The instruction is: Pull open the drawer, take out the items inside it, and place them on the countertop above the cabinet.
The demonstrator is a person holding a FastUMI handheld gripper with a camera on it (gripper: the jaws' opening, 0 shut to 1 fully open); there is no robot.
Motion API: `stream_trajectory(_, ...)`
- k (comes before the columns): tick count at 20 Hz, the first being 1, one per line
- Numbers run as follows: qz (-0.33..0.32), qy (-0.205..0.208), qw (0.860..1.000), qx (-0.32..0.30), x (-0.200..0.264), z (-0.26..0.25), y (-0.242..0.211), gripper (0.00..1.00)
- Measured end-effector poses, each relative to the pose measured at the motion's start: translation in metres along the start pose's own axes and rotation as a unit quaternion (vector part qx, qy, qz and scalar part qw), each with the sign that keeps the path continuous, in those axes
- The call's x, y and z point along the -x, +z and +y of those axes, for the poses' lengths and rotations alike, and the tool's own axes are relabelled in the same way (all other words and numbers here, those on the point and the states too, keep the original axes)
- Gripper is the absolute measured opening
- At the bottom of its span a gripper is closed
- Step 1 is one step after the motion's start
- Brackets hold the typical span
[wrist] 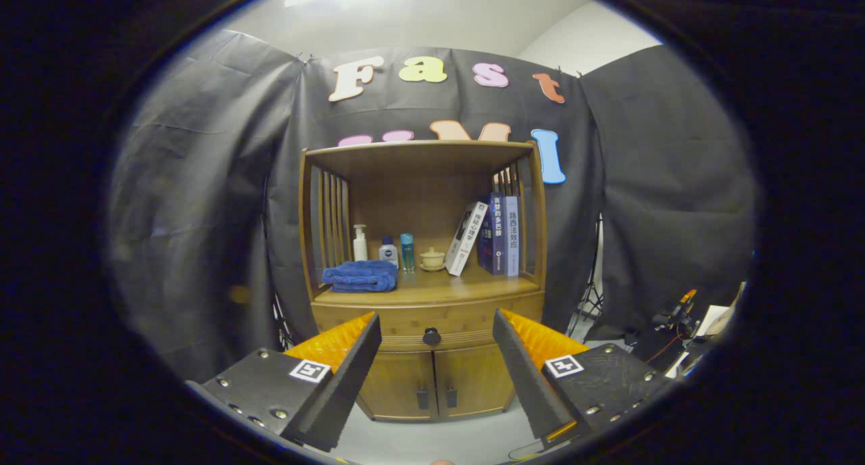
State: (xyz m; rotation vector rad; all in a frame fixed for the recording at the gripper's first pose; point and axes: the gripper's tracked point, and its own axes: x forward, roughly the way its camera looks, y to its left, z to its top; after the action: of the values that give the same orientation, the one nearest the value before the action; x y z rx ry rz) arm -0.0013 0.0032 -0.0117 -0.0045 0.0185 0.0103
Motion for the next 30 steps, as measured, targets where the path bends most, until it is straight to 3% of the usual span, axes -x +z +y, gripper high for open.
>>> stream_trajectory(6, -0.008, -0.007, 1.000, 0.004, -0.006, -0.007, -0.003, 1.00)
stream_trajectory(12, -0.011, -0.011, 1.000, -0.004, -0.042, -0.021, -0.029, 1.00)
stream_trajectory(17, 0.012, -0.006, 1.000, 0.006, -0.087, -0.029, -0.083, 1.00)
stream_trajectory(25, 0.062, 0.009, 0.998, -0.029, -0.174, -0.020, -0.166, 1.00)
stream_trajectory(30, 0.046, 0.028, 0.999, 0.011, -0.230, -0.009, -0.177, 0.99)
